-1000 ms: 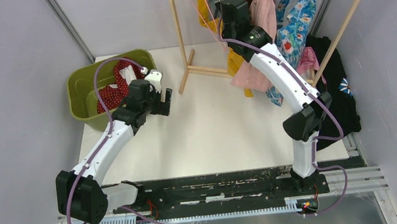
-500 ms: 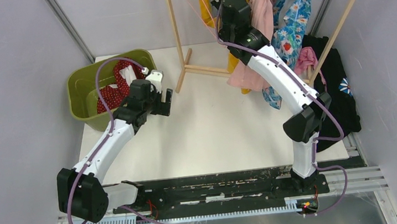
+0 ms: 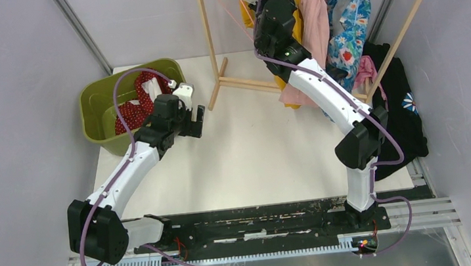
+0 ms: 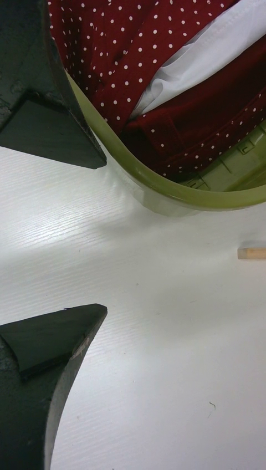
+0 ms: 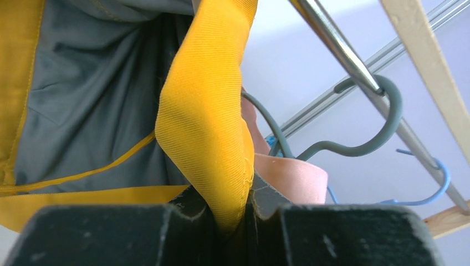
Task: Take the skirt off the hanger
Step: Pick up the hanger from the clothesline.
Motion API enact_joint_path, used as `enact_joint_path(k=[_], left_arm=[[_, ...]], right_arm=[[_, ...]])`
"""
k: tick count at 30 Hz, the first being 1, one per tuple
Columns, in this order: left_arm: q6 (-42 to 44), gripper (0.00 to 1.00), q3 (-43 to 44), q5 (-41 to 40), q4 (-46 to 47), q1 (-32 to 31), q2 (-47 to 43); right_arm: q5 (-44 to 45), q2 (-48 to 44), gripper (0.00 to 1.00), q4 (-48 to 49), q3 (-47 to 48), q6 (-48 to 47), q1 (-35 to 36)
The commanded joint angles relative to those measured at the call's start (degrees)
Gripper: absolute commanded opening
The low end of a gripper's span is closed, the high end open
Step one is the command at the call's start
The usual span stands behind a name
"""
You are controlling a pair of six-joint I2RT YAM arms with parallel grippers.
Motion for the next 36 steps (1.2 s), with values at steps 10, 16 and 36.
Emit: enact_joint_path(k=[10,16,36], left_arm=[[1.10,0.99,0.62,1.16,1.75,-0.14,-0.37],[0.92,0.99,0.65,1.49,1.88,-0.12,-0.15],[0.03,0.99,0.77,3.60,2.49,-0.16,0.79]], right_arm=[[-5.23,-4.12,0.01,28.15,-1.99,-19.14,-0.20],[-4.85,-5.21,0.01,29.27,-3.40,-19.45,0.10],[-5.35,-9.09,0.01,38.53,-8.45,-24.22,4.14]])
